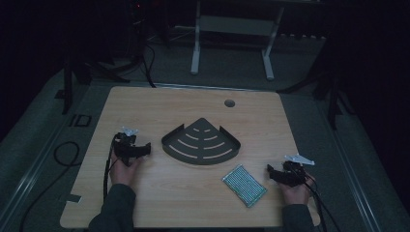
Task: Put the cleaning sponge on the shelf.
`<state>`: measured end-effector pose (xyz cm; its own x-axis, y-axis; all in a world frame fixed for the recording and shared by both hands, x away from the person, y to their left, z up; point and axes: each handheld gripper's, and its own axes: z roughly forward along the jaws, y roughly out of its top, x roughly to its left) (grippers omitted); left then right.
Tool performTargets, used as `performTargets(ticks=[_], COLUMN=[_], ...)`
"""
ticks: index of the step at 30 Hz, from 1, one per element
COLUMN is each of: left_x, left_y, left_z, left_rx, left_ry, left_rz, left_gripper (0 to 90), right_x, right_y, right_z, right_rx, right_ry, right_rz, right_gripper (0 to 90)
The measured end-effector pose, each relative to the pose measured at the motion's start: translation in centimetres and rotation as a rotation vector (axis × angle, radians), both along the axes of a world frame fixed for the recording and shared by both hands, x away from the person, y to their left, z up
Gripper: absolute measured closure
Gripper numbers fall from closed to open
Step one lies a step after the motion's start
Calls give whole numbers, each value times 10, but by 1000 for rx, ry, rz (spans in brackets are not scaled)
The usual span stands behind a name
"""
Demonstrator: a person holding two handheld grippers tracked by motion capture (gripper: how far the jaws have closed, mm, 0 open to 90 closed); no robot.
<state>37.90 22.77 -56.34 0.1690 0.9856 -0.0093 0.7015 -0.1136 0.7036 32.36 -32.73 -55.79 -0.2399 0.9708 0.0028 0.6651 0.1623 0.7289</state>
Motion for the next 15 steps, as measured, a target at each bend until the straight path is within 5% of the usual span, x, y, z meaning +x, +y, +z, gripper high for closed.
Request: performTargets(ticks=[10,11,15], left_x=[0,0,0], left_y=[0,0,0], left_z=[0,0,0], left_rx=[0,0,0], left_ry=[0,0,0], left_rz=[0,0,0], left_gripper=[115,115,115], right_x=[-5,-9,-11], right_y=[-2,1,5], right_z=[8,19,32], right_rx=[52,30,18], right_ry=[-3,-31,-51], right_rz=[6,45,107], right_gripper=[355,482,627])
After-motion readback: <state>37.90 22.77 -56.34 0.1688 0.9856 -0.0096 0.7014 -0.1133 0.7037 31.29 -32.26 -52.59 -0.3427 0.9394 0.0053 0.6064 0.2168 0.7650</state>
